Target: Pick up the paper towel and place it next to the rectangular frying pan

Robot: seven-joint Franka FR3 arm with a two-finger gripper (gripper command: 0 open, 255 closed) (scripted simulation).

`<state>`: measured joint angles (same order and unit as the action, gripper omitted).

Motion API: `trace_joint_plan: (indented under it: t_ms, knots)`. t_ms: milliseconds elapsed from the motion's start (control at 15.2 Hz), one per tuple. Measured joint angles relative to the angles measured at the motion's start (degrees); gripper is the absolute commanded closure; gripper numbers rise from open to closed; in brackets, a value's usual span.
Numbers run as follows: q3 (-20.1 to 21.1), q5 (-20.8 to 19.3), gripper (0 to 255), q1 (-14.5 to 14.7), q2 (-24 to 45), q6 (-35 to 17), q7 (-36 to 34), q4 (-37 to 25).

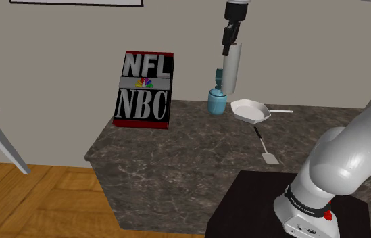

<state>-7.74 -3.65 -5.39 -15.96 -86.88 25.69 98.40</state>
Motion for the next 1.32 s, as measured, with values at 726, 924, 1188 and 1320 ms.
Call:
trace_joint_plan:
  t_ms: [726, 924, 1188, 1320]
  knots:
    - [-8.5, -1.9, 255, -4.4, -2.3, -1.6, 12.6, 3.1]
    - [-8.5, -2.2, 255, -4.5, -3.2, -3.7, 12.4, 6.1]
    - [-8.7, -2.4, 255, -4.7, -4.1, -6.9, 12.4, 10.2]
    - [-8.7, -2.5, 255, -4.7, -4.3, -8.6, 12.2, 12.1]
